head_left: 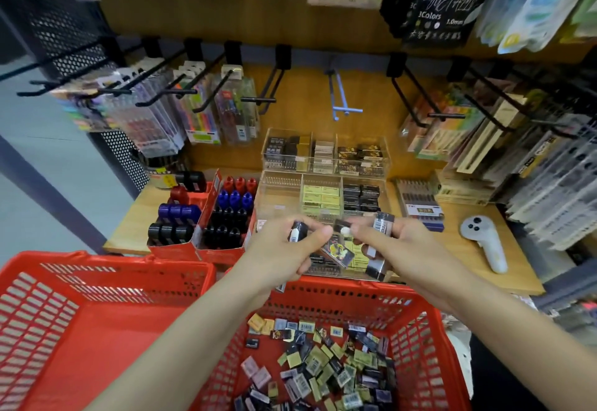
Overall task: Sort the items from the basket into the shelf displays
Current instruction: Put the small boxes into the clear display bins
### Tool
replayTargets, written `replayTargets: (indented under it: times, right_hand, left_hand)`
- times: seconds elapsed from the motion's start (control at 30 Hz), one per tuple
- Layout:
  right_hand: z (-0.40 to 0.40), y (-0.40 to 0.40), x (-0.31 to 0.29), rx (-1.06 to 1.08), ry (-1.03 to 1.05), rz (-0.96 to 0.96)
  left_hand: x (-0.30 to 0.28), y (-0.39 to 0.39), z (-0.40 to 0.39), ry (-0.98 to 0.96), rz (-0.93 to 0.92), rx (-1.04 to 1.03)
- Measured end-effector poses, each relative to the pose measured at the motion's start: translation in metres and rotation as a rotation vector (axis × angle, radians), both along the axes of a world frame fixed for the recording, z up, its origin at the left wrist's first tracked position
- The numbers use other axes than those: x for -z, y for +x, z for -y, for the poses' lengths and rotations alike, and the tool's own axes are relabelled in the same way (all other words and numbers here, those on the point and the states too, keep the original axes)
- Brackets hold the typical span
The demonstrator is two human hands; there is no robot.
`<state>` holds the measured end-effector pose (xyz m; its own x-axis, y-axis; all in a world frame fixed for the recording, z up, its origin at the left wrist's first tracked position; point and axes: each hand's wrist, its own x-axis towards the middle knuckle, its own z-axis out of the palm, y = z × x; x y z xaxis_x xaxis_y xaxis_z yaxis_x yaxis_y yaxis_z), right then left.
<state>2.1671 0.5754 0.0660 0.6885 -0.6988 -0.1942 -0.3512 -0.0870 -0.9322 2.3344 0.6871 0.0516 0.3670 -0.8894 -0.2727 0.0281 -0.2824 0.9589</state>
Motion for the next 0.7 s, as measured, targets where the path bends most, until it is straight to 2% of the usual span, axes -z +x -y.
replayTargets:
  times: [0.2, 0.6, 0.7]
  right_hand:
    - [-0.01, -0.001, -0.009, 0.038, -0.035, 0.13]
    - [-0.014, -0.002, -0.008, -0.047, -0.18, 0.095]
    - [-0.007, 0.0, -0.002, -0.053, -0.203, 0.055]
  left_hand:
    - [-0.001, -0.007, -0.003, -0.038, 0.01, -0.009]
    - [-0.001, -0.011, 0.001, -0.08, 0.04, -0.009]
    - [0.002, -0.01, 0.009, -0.078, -0.007, -0.045]
